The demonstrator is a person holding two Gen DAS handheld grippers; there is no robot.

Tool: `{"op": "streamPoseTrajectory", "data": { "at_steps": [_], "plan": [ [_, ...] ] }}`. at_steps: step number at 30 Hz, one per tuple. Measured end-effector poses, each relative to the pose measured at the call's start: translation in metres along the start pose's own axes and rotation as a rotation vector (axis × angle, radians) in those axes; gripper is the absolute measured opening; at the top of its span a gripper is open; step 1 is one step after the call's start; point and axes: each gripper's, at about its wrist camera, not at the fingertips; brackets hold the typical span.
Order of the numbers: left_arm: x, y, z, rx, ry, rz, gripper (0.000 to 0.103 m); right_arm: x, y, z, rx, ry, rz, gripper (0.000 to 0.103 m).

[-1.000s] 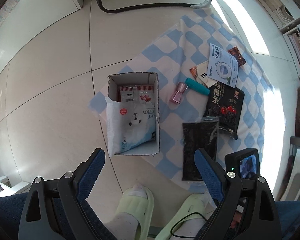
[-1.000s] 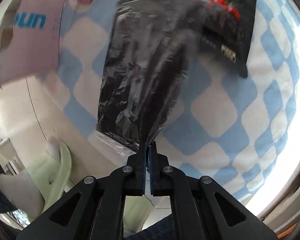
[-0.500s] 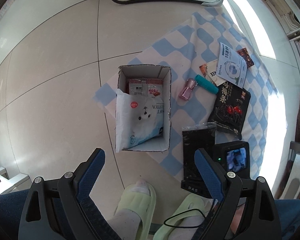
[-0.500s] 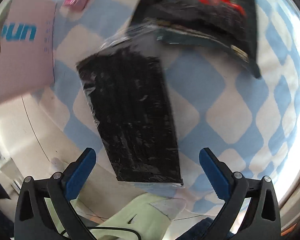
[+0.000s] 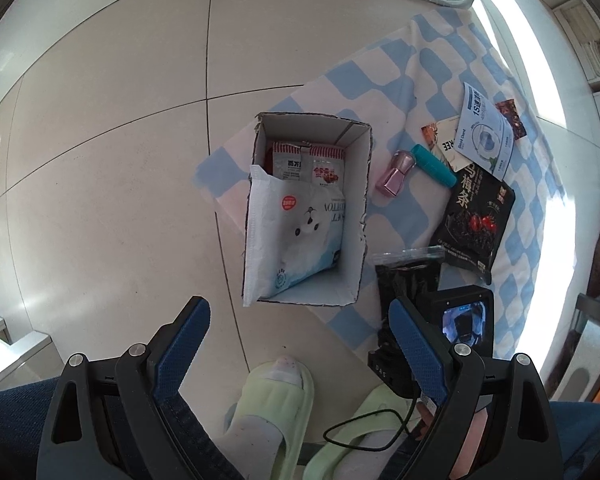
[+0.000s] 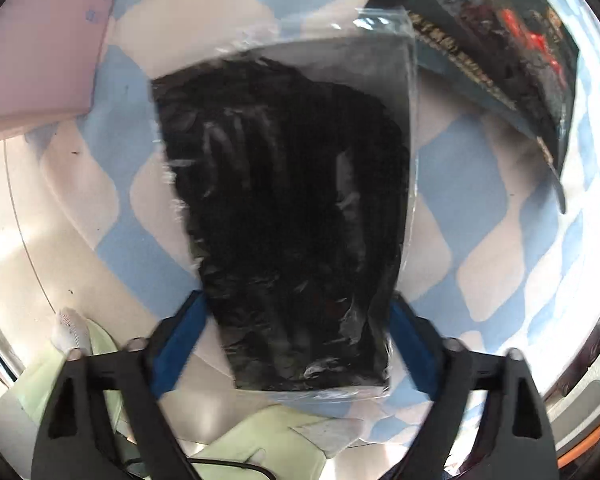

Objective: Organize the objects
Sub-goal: 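Close the left gripper on the black pack while the right gripper releases it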

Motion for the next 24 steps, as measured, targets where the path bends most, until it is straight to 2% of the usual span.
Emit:
{"op": "streamPoseTrajectory", "data": {
  "at_steps": [1,2,5,9,12,15,18,21,22,23,24],
  "plan": [
    [0.001,-0.001,-0.001,-0.008,0.007,-0.004,0.091,0.0,-0.003,0.003,0.001,0.004,0.0,0.029],
    [0.001,-0.002,-0.002,-0.019,0.011,-0.005,0.091,-0.001,-0.006,0.005,0.012,0.014,-0.007,0.019],
    [-0.003,-0.004,-0.003,-0.054,0.023,-0.018,0.091,-0.005,-0.021,0.024,0.104,-0.026,-0.056,0.019],
    [-0.009,-0.009,-0.004,-0.151,0.053,-0.045,0.091,-0.012,-0.034,0.078,0.256,-0.181,-0.108,0.019],
    [-0.012,-0.009,-0.002,-0.273,0.065,-0.038,0.091,-0.028,-0.036,0.111,0.443,-0.276,-0.113,0.02],
    [-0.014,-0.006,-0.002,-0.383,0.071,-0.032,0.091,-0.043,-0.03,0.125,0.63,-0.317,-0.076,0.025],
    [-0.017,0.001,-0.011,-0.409,0.098,-0.028,0.091,-0.047,-0.017,0.135,0.707,-0.327,-0.052,0.027],
    [-0.022,0.012,-0.014,-0.438,0.083,-0.035,0.088,-0.049,-0.004,0.149,0.753,-0.363,-0.008,0.03],
    [-0.023,0.015,-0.012,-0.435,0.067,-0.044,0.079,-0.049,0.0,0.153,0.767,-0.373,0.006,0.032],
    [-0.024,0.018,-0.01,-0.41,0.054,-0.053,0.033,-0.049,0.003,0.155,0.782,-0.379,0.019,0.032],
    [-0.024,0.022,-0.009,-0.381,0.045,-0.055,0.009,-0.049,0.007,0.157,0.79,-0.382,0.031,0.034]
  ]
}}
Point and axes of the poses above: each gripper's, at about its wrist camera, not at the fingertips, and z roughly against the way its jaws point, y to its left, x to its top, and after that the axes turned 2 degrees about y, right-handed
